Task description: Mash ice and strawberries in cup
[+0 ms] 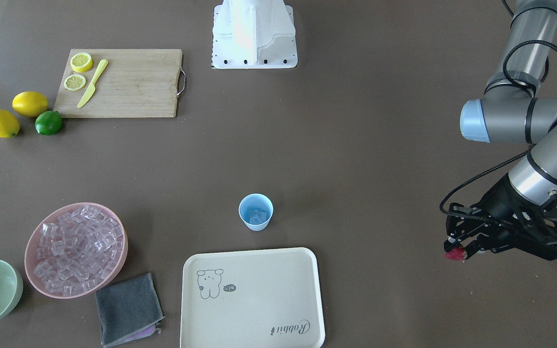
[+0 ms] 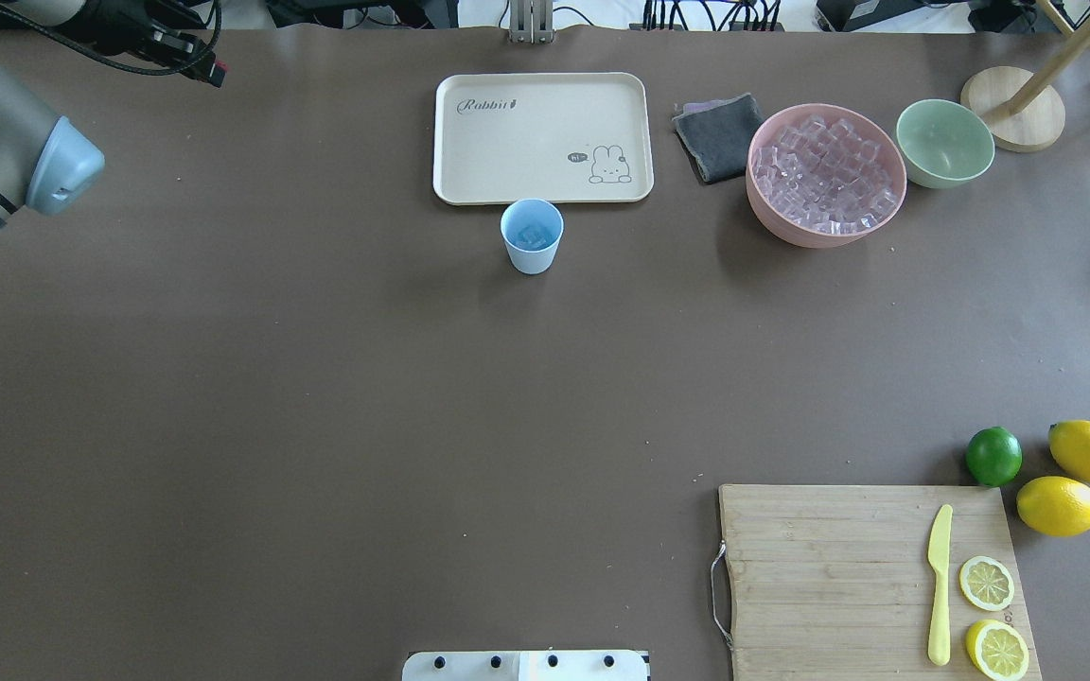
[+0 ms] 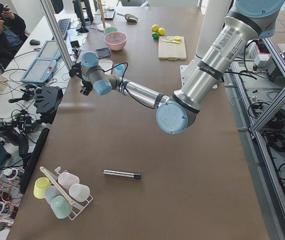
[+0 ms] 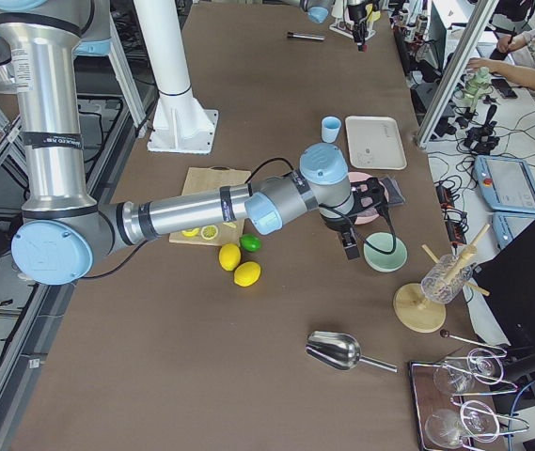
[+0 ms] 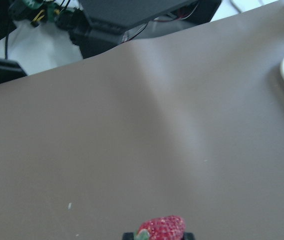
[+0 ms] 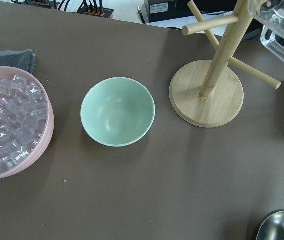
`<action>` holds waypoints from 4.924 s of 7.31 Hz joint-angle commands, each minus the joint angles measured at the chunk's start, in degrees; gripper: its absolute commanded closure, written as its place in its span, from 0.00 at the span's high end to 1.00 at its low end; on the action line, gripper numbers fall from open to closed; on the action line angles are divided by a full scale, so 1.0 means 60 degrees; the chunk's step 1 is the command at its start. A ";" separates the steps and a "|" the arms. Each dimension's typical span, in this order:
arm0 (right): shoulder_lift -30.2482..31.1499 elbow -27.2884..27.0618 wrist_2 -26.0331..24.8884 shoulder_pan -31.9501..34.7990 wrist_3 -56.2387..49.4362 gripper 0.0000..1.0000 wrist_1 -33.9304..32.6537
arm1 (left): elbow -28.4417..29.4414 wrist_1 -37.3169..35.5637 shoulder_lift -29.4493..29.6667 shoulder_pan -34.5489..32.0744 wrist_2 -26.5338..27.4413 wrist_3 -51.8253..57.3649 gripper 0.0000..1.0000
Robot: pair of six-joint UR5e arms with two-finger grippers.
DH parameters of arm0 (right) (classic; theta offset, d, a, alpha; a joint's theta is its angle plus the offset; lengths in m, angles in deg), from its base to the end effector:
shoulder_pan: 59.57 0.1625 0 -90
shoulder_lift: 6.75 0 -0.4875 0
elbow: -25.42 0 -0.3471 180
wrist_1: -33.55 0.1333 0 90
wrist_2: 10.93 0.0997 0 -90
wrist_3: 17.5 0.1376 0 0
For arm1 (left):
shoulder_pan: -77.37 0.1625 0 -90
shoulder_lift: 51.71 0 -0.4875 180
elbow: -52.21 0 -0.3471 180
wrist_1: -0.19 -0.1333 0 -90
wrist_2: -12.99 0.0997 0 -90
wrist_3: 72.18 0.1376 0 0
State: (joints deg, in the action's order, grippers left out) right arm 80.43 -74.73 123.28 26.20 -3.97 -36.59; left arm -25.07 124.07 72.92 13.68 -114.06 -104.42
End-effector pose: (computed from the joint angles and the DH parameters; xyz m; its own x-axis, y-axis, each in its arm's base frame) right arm 0.0004 -0.5009 0.6003 0.6824 -0.2219 0.6965 -0.1005 0.9153 0.3900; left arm 0.2854 -0.6910 0.4134 0.5513 0.4081 -0.7277 0.0531 0.8533 0.5188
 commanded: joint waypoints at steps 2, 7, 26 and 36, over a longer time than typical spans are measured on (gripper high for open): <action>0.0161 -0.0008 -0.0030 -0.0027 0.0000 1.00 0.0000 | -0.0261 0.0574 0.0732 0.1060 -0.0022 -0.1068 0.00; 0.0176 -0.0067 -0.0263 -0.0027 0.0014 1.00 0.0015 | -0.0129 0.1498 0.1260 0.2919 0.2009 -0.2270 0.00; 0.0556 -0.0125 -0.0309 0.0017 -0.0117 1.00 -0.0014 | 0.0662 0.2092 0.0398 0.0381 -0.0130 -0.2008 0.96; -0.0513 -0.0125 -0.1010 -0.0862 -0.0279 1.00 -0.1773 | 0.0442 -0.1839 -0.2693 -0.2687 -0.1270 0.3689 0.97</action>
State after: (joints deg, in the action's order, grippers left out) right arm 77.40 -75.40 118.16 21.04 -5.63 -47.33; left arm -22.35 114.78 58.70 -2.39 -124.57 -85.54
